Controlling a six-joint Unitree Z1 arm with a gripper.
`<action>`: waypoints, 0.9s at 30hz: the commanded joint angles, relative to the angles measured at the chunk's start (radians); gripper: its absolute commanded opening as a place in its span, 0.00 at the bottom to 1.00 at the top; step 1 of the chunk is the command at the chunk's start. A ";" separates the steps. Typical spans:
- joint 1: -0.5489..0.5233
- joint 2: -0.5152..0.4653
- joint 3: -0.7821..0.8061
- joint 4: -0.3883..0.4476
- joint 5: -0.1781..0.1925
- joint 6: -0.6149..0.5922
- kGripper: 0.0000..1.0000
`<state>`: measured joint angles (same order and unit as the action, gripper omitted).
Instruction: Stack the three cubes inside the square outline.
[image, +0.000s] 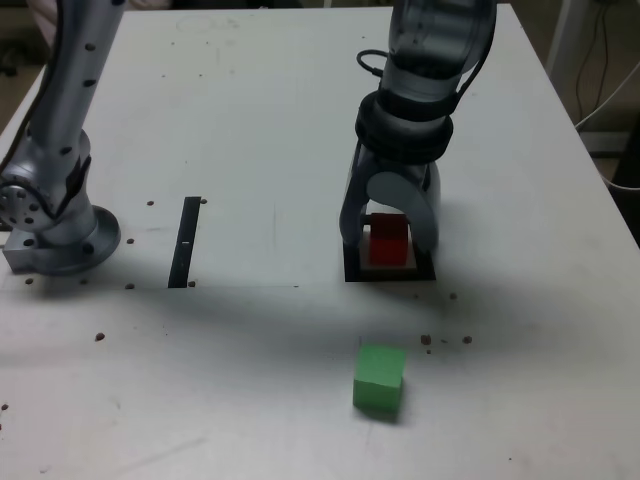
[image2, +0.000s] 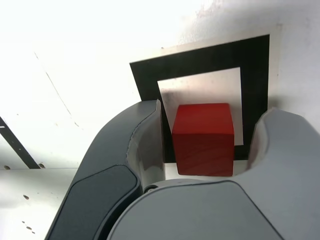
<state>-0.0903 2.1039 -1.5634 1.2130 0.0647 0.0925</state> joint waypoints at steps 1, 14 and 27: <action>0.002 -0.030 0.001 -0.001 0.018 0.001 0.99; 0.090 -0.166 -0.017 0.084 0.110 0.063 0.99; 0.332 -0.074 -0.295 0.159 0.147 0.343 1.00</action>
<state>0.2236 2.0076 -1.8400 1.3682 0.2126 0.4224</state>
